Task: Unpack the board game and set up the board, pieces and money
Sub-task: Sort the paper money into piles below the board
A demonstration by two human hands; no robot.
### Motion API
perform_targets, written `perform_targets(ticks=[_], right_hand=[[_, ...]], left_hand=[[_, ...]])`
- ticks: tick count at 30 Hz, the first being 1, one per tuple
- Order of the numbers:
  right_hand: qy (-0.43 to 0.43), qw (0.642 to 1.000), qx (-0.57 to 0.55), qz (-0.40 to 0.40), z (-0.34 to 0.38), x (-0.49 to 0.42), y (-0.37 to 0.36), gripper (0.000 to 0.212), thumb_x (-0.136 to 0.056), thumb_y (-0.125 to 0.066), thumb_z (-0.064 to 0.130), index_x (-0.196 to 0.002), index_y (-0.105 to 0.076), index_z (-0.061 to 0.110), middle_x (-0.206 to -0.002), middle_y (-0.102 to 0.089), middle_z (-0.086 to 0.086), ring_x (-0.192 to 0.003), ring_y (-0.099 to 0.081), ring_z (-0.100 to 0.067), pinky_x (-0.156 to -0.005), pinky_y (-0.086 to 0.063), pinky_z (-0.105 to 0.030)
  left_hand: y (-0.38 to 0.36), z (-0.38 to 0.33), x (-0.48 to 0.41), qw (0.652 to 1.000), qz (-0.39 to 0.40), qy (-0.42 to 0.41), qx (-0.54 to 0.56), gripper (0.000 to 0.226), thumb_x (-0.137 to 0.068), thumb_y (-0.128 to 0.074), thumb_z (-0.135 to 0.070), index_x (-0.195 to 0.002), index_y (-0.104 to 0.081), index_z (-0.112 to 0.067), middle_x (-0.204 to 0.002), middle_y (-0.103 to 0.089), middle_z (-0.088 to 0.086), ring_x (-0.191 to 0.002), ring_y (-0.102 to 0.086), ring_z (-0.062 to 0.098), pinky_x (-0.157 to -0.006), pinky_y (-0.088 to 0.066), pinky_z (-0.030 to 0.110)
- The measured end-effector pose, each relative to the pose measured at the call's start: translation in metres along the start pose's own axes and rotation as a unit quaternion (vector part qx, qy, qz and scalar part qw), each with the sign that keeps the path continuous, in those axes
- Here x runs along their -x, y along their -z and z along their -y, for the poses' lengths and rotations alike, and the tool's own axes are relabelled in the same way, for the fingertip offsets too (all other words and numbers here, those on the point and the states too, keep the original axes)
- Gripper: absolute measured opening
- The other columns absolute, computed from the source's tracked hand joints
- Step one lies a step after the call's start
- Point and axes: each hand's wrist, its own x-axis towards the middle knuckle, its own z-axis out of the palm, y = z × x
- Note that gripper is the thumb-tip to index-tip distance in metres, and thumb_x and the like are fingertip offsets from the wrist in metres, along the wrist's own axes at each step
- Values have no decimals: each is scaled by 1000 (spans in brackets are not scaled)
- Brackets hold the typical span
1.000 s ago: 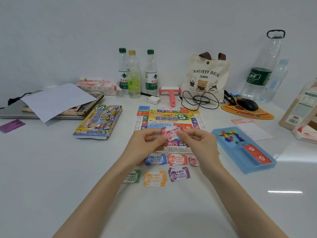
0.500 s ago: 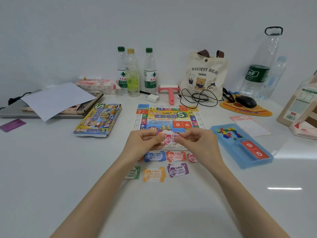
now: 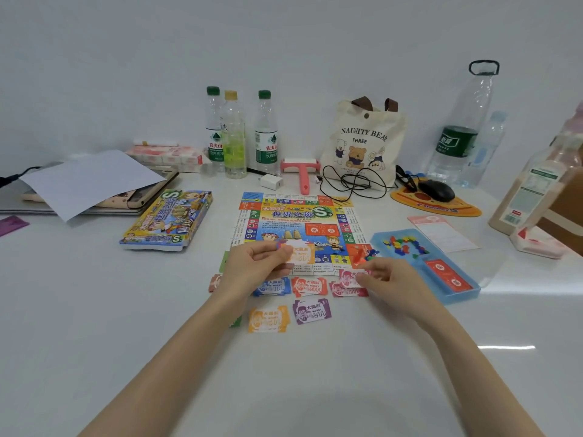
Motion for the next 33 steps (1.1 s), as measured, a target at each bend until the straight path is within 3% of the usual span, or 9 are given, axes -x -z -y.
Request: perform_targets(ticks=[8,13,17,22,27,30,33], right_hand=[[4,998,35,42,5,-2,-5,8,-85,-70,35,-91,-65,37,-82,-70,9,-81,-63,-3,-65,-43,-16],[23,997,68,4,8,0,-12,9,-83,-71,35,-86,-63,39,-84,-66,6,-77,-59,-3,-59,-39,-16],[45,994,102,-3,13,1,-18,10,-83,-70,28,-86,-64,34,-73,-58,7,-67,-53,-5,-57,-41,-18],[56,988,139,-40,15,2,-20,14,-78,-71,28,-85,-62,37,-72,-52,10,-72,-52,-7,-61,-43,-27],[66,982,168,-48,19,7,-19,10,-81,-69,31,-73,-68,37,-76,-51,16,-74,-50,-3,-56,-38,-21],[74,989,119,-53,19,8,-18,9,-81,-72,30,-74,-71,35,-78,-51,14,-74,-50,-4,-59,-40,-21],[104,991,-13,-87,24,9,-21,10,-82,-74,28,-76,-70,35,-80,-58,11,-70,-50,-2,-60,-38,-15]], left_hand=[[0,0,1,1000,1,-6,-10,22,-82,-73,-14,-102,-71,-5,-89,-76,8,-78,-73,20,-66,-59,23],[0,1,1,1000,7,-8,-19,19,-82,-72,-14,-99,-72,-7,-88,-76,6,-77,-73,19,-66,-59,23],[0,1,2,1000,2,-5,-11,15,-82,-73,-13,-96,-72,-10,-87,-76,6,-75,-73,18,-65,-59,22],[0,1,2,1000,3,-7,7,14,-82,-73,-12,-95,-71,-8,-84,-76,7,-72,-72,17,-64,-58,21],[0,0,3,1000,8,-12,-3,11,-82,-72,-12,-93,-72,-10,-86,-76,6,-74,-72,17,-65,-59,21],[-1,0,4,1000,11,-10,-5,12,-82,-73,-12,-94,-72,-11,-86,-76,6,-74,-72,17,-66,-59,22],[-1,-1,5,1000,19,-6,-7,18,-80,-74,-12,-97,-72,-7,-87,-76,7,-73,-72,18,-64,-59,21]])
